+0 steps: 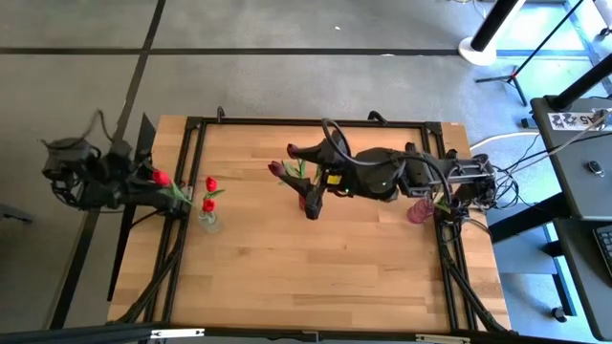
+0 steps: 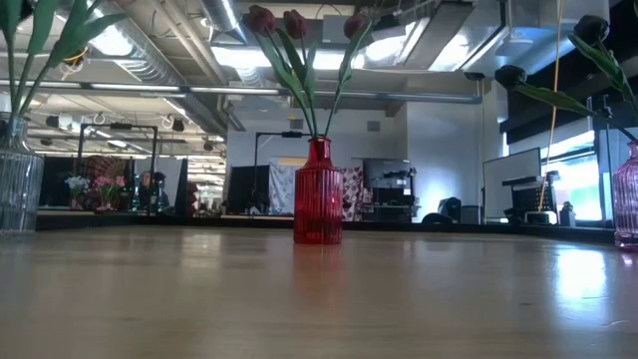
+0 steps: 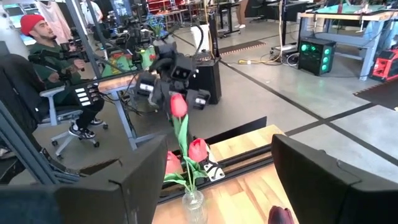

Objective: Sort flowers into vase by color
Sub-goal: Put the red tulip into the white vase

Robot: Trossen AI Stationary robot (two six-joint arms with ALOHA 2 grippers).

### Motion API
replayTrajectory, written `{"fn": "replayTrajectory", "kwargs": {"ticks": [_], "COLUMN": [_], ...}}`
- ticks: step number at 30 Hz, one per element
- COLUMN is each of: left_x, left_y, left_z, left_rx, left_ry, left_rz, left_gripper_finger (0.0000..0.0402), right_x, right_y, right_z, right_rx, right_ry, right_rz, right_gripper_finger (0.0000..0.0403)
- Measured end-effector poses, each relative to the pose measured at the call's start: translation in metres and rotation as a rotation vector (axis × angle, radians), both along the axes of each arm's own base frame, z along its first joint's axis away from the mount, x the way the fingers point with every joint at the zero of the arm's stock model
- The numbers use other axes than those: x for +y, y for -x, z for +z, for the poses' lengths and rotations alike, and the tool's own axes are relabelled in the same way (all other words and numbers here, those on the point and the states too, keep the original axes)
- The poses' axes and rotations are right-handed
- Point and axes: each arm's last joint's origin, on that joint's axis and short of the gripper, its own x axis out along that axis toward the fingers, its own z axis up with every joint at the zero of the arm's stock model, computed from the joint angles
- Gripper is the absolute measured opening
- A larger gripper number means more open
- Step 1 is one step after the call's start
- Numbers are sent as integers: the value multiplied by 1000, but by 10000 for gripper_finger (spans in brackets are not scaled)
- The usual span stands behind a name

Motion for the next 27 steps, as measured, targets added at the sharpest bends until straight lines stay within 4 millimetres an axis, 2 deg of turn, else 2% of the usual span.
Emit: {"fn": "replayTrajectory", "kwargs": {"ticks": [9, 15, 19, 27], "left_x": [-1, -6, -6, -5], "left_y": [-40, -53, -57, -64], "left_z": [-36, -34, -30, -7], "left_rx": [190, 365, 481, 468], "left_ry": [88, 183, 153, 75], "left_rz": [3, -144, -150, -105], "left_gripper_finger": [171, 171, 171, 171], "right_x": [-2, -3, -3, -3], "right_y": [-1, 3, 7, 7], "right_z": [0, 2, 5, 3], "right_rx": [6, 7, 6, 30], "right_ry": [24, 24, 23, 29], "right_rz": [3, 4, 6, 6], "right_gripper_finger": [285, 285, 285, 285]}}
